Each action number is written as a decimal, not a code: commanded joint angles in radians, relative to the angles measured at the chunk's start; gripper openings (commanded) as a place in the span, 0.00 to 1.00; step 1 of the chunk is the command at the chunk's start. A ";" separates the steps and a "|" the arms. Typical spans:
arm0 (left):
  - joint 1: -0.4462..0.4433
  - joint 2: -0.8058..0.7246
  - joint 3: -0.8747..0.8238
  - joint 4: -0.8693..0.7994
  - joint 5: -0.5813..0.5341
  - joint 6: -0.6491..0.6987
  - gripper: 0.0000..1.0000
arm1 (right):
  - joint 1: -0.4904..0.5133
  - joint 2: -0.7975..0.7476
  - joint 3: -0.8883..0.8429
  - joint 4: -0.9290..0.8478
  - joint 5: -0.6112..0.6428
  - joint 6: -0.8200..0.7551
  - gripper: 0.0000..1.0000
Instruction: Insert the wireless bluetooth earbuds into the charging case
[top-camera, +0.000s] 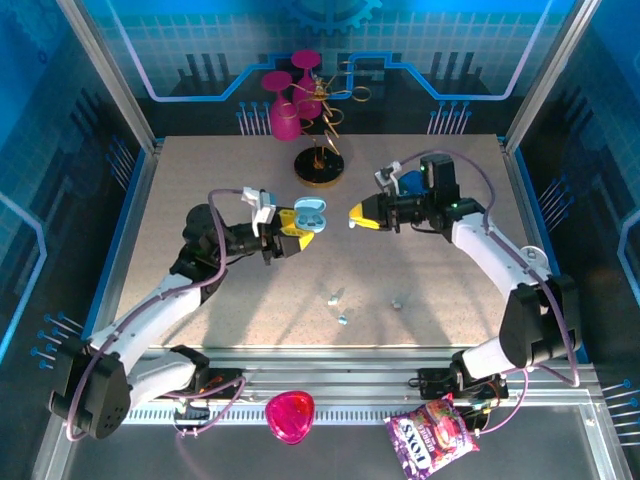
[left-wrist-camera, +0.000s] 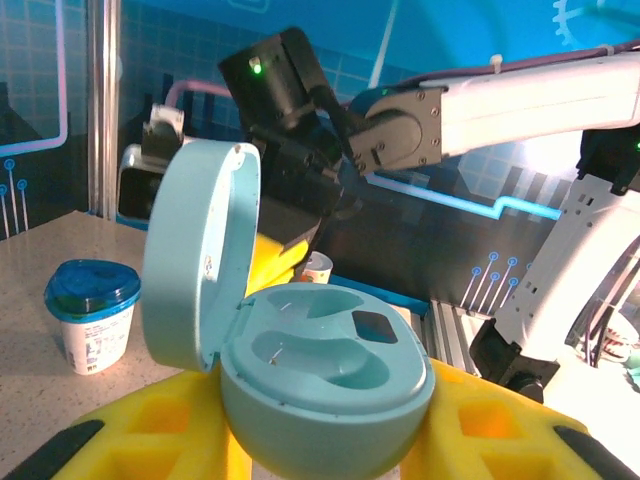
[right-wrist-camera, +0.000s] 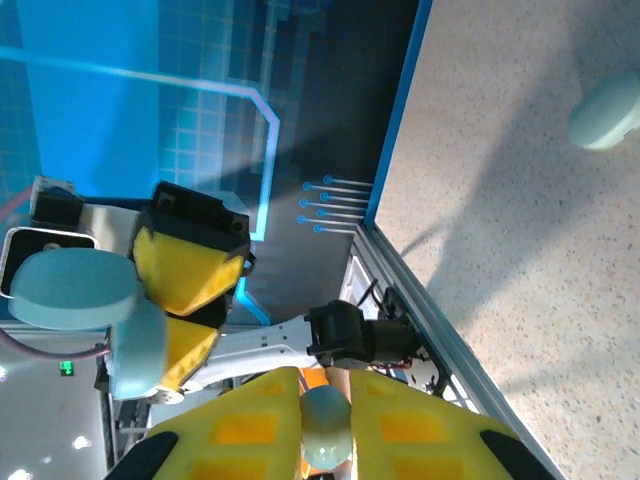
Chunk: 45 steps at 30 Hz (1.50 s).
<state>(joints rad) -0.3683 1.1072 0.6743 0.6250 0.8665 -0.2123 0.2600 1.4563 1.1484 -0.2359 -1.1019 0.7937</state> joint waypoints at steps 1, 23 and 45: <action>0.011 0.026 0.050 0.008 0.068 -0.016 0.30 | 0.015 -0.050 0.103 -0.195 0.035 -0.171 0.14; 0.012 0.127 0.071 0.217 0.159 -0.083 0.28 | 0.257 -0.001 0.525 -0.637 0.291 -0.476 0.14; 0.012 0.123 0.056 0.268 0.172 -0.118 0.28 | 0.302 0.004 0.491 -0.544 0.386 -0.438 0.12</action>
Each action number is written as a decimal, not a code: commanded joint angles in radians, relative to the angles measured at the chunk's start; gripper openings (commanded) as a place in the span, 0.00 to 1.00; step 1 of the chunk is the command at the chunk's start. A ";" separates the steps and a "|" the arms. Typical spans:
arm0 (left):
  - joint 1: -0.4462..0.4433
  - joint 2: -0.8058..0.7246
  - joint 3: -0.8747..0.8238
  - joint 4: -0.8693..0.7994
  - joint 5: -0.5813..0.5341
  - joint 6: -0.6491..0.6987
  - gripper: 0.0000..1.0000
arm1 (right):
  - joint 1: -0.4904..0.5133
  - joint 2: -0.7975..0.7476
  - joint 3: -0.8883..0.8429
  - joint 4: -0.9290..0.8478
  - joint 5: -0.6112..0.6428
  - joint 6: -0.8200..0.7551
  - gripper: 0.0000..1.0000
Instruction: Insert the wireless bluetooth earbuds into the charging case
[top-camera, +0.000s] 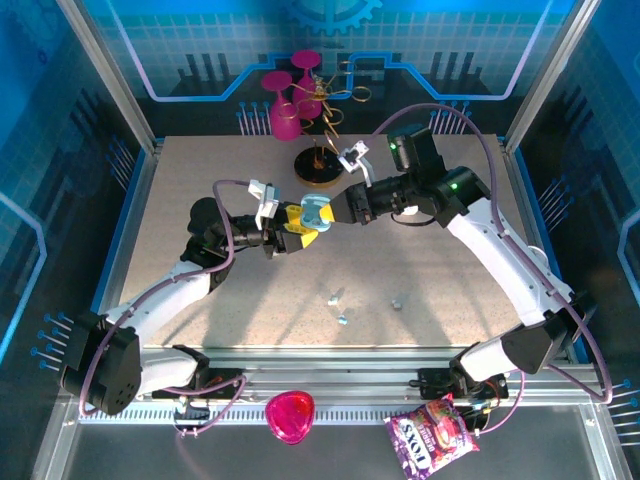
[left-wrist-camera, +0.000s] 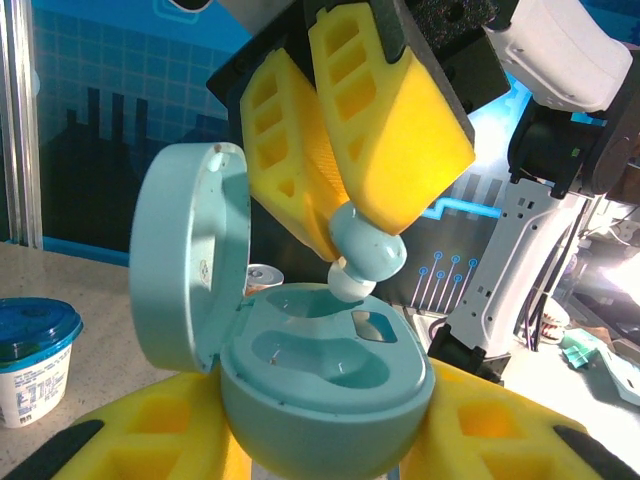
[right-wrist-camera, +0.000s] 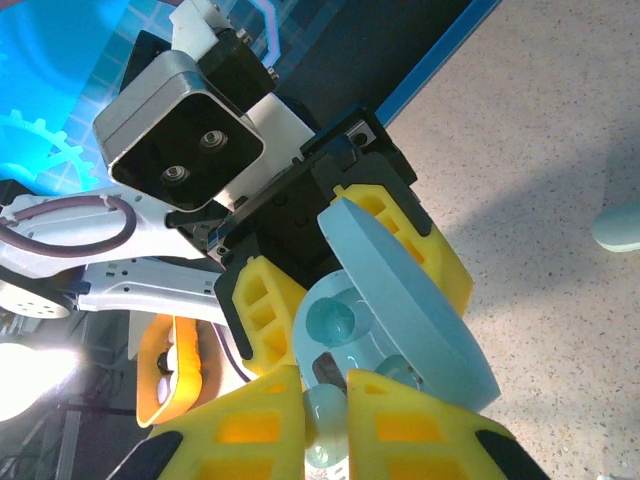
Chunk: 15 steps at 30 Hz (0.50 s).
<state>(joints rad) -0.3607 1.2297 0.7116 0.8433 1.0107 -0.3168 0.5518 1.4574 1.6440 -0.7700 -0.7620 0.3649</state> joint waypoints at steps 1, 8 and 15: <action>0.005 0.001 0.019 0.050 0.028 -0.014 0.28 | 0.011 0.001 -0.004 -0.013 0.050 -0.012 0.12; 0.005 -0.001 0.016 0.056 0.031 -0.021 0.27 | 0.019 0.009 -0.006 -0.009 0.072 -0.007 0.13; 0.005 0.001 0.020 0.066 0.031 -0.028 0.27 | 0.024 0.018 0.000 -0.019 0.099 -0.003 0.18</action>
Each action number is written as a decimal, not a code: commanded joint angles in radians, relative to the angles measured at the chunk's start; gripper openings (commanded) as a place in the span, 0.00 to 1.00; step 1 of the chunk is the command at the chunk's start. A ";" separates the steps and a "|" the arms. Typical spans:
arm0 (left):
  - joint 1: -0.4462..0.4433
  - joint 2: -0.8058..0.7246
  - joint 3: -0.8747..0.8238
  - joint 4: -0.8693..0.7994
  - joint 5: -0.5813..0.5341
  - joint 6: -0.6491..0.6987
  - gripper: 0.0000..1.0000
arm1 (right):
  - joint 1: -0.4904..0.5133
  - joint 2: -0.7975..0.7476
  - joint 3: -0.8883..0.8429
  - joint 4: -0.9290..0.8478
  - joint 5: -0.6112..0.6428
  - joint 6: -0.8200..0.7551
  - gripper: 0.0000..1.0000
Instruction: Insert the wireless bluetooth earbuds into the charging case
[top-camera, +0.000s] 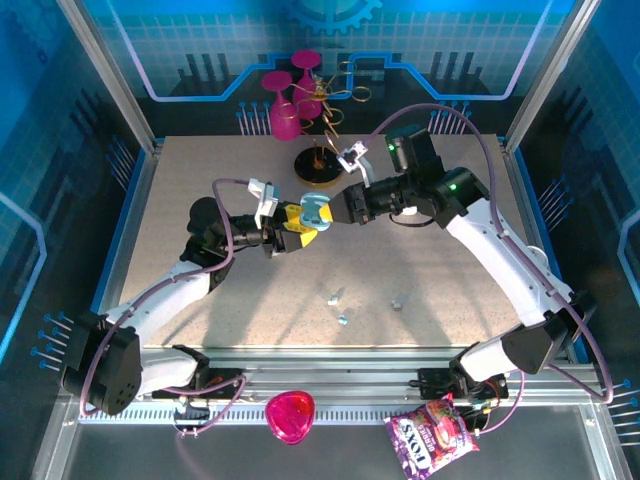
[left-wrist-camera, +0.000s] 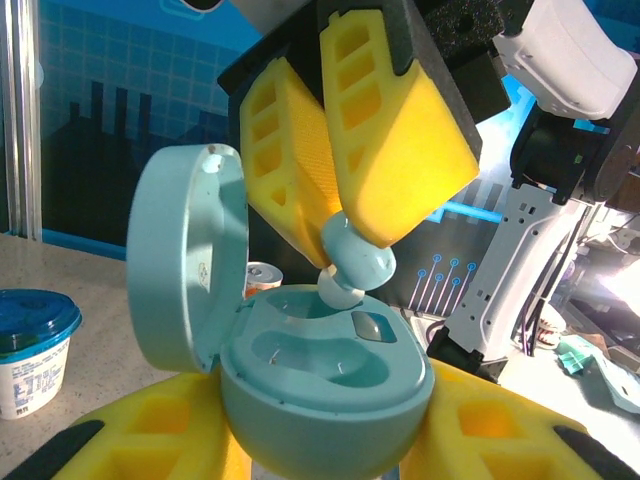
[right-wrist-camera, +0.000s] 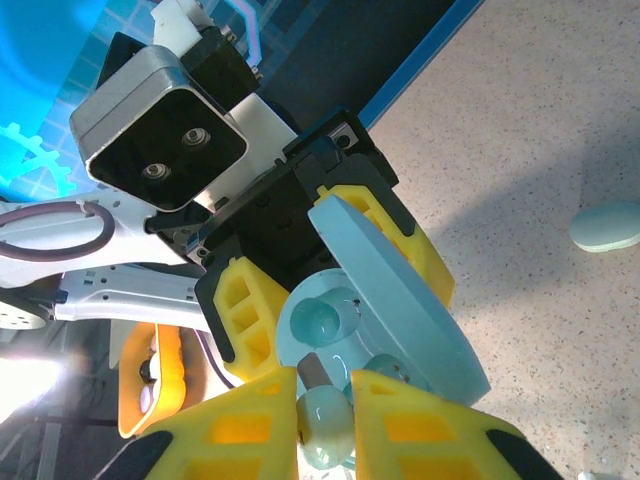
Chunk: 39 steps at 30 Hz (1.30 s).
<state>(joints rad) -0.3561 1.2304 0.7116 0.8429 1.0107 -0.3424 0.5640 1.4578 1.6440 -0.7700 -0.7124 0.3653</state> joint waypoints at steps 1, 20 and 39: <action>0.001 0.000 0.018 0.068 0.032 -0.005 0.27 | 0.013 0.018 0.002 -0.018 0.053 0.000 0.18; -0.001 0.001 0.015 0.078 0.037 -0.011 0.27 | 0.023 0.022 0.037 -0.040 0.131 0.039 0.25; 0.000 0.004 0.016 0.083 0.035 -0.005 0.27 | 0.024 -0.028 0.025 -0.002 0.153 0.074 0.52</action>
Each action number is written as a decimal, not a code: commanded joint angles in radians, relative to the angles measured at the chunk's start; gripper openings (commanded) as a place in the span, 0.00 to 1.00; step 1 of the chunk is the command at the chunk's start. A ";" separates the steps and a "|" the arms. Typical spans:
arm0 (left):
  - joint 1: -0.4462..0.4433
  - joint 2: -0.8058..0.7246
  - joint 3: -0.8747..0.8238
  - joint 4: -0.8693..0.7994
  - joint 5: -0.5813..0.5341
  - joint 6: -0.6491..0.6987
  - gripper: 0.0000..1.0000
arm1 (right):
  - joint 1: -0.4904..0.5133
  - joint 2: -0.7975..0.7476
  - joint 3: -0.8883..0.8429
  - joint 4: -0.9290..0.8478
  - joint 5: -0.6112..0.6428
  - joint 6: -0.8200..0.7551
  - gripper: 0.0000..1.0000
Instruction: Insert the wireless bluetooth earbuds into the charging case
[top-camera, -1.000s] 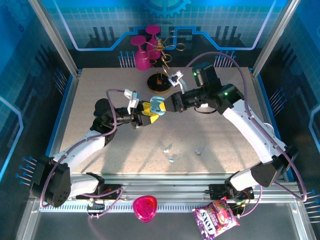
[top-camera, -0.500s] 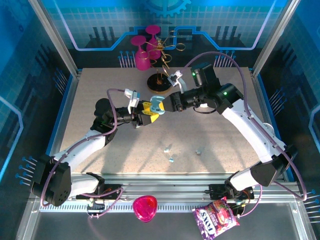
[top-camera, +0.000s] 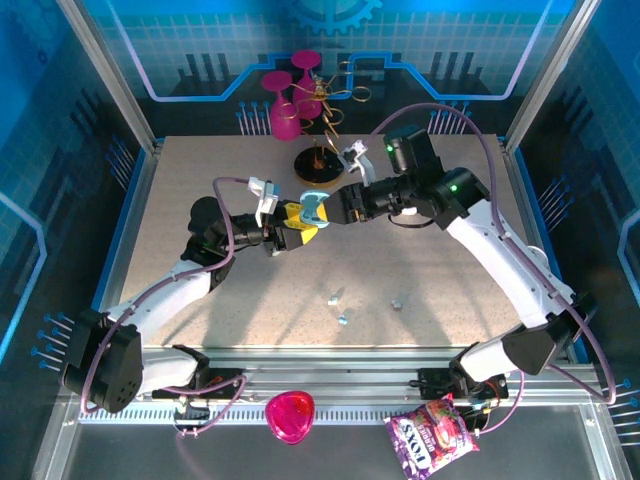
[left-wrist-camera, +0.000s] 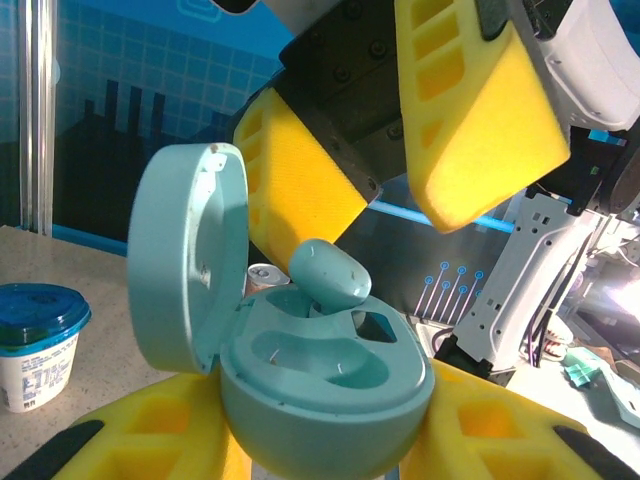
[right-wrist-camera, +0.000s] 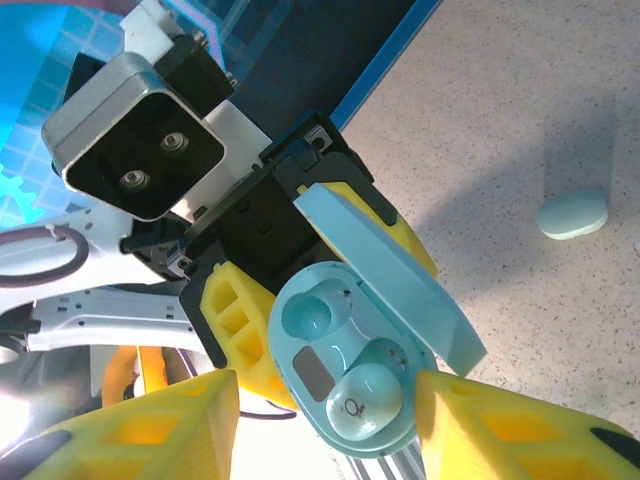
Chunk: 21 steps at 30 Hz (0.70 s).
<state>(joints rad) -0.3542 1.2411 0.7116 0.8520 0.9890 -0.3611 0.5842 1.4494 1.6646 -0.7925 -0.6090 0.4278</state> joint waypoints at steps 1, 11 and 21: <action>-0.002 -0.007 0.014 0.077 0.056 0.017 0.27 | 0.003 -0.023 0.003 0.022 0.049 0.012 0.54; -0.002 -0.008 0.001 0.092 0.032 0.073 0.26 | 0.009 -0.070 -0.025 0.035 0.094 0.006 0.59; -0.001 -0.007 -0.011 0.112 0.021 0.122 0.26 | 0.041 -0.116 -0.065 0.061 0.124 -0.023 0.63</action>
<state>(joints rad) -0.3546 1.2411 0.7101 0.9180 1.0035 -0.2790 0.6136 1.3689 1.6222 -0.7567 -0.5064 0.4244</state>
